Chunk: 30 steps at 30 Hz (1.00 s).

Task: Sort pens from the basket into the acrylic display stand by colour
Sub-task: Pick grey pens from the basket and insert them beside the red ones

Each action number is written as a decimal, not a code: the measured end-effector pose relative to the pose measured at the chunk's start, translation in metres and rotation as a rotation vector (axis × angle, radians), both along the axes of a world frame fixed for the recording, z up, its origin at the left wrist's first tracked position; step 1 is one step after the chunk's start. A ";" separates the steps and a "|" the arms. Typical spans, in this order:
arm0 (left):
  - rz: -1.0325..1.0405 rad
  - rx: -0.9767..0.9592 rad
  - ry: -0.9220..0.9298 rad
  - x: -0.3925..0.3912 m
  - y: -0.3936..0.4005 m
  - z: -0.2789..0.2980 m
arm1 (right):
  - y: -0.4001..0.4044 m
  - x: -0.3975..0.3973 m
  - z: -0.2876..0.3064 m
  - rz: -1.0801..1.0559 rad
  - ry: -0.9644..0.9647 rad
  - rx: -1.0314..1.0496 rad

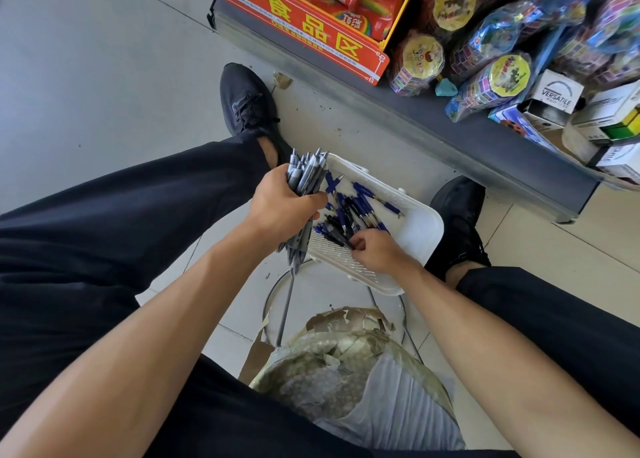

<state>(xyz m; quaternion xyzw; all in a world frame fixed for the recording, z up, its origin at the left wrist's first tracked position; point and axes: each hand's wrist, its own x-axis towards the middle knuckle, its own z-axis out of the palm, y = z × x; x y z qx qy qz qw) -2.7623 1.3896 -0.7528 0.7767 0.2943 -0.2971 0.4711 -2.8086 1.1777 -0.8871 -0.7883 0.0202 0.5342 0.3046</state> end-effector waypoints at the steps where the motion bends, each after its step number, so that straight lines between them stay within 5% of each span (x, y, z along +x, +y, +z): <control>1: -0.004 0.002 -0.002 0.000 0.000 0.000 | 0.001 -0.001 0.000 -0.004 -0.010 -0.002; 9: -0.020 -0.020 -0.019 0.002 0.001 0.000 | 0.006 0.007 -0.003 -0.247 -0.245 -0.078; 18: -0.025 -0.019 -0.061 0.001 0.000 0.004 | -0.006 0.017 0.022 -0.178 -0.101 0.043; 26: -0.015 0.001 -0.132 -0.002 -0.006 0.015 | 0.036 0.018 0.081 -0.772 -0.009 0.308; 30: -0.010 -0.032 -0.157 -0.002 -0.005 0.020 | 0.046 0.022 0.103 -0.891 -0.001 0.450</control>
